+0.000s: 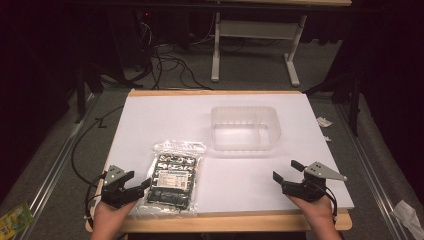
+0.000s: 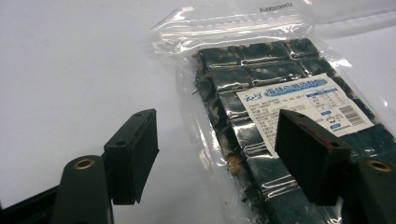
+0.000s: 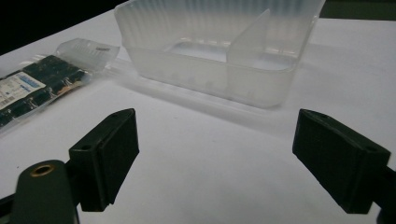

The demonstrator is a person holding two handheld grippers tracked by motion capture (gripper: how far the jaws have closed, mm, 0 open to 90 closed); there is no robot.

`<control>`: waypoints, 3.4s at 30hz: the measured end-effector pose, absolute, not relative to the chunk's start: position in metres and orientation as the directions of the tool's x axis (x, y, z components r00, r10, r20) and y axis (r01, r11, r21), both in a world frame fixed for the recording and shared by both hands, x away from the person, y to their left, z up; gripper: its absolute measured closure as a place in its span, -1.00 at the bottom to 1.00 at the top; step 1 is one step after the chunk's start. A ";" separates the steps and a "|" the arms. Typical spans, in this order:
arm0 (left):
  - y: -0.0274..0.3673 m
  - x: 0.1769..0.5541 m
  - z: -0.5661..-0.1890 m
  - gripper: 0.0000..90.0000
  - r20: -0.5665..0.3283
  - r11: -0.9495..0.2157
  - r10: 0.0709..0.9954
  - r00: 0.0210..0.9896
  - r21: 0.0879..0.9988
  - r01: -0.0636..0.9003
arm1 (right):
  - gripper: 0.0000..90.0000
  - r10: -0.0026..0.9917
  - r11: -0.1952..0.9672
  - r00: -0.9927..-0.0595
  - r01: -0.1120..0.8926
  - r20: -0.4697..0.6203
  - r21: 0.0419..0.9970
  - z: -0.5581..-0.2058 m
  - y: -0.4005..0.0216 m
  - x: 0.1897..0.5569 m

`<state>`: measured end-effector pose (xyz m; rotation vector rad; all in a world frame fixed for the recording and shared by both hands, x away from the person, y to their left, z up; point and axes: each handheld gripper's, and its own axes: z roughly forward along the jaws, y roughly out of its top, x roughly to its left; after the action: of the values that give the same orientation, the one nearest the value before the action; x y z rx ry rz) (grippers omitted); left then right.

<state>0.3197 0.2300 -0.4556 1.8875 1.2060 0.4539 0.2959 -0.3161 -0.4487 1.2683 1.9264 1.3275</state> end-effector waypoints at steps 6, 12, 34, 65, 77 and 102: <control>0.226 0.323 -0.456 -0.32 -0.117 -0.214 0.863 0.491 0.796 0.566 | -0.68 0.877 0.111 -0.469 0.409 0.105 0.906 -0.448 -0.317 0.291; 0.225 0.318 -0.454 -0.32 -0.094 -0.235 0.861 0.499 0.797 0.556 | -0.68 0.874 0.096 -0.472 0.403 0.117 0.910 -0.446 -0.318 0.292; 0.206 0.374 -0.458 -0.06 -0.141 -0.178 0.878 0.457 0.789 0.587 | -0.68 0.859 0.108 -0.494 0.429 0.133 0.897 -0.451 -0.317 0.298; 0.218 0.410 -0.481 0.99 -0.294 -0.093 0.863 0.411 0.707 0.701 | -0.67 0.852 0.117 -0.506 0.439 0.138 0.891 -0.452 -0.314 0.299; 0.219 0.393 -0.470 1.00 -0.177 -0.157 0.878 0.446 0.772 0.616 | -0.66 0.843 0.125 -0.520 0.443 0.140 0.888 -0.452 -0.310 0.299; 0.203 0.336 -0.423 1.00 0.025 -0.227 0.848 0.529 0.920 0.320 | -0.66 0.672 0.177 -0.691 0.501 0.268 0.847 -0.455 -0.199 0.324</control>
<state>0.3357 0.2034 -0.4228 1.7895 0.9735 0.6762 0.3240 -0.1991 -0.4551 1.1478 2.2765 1.5332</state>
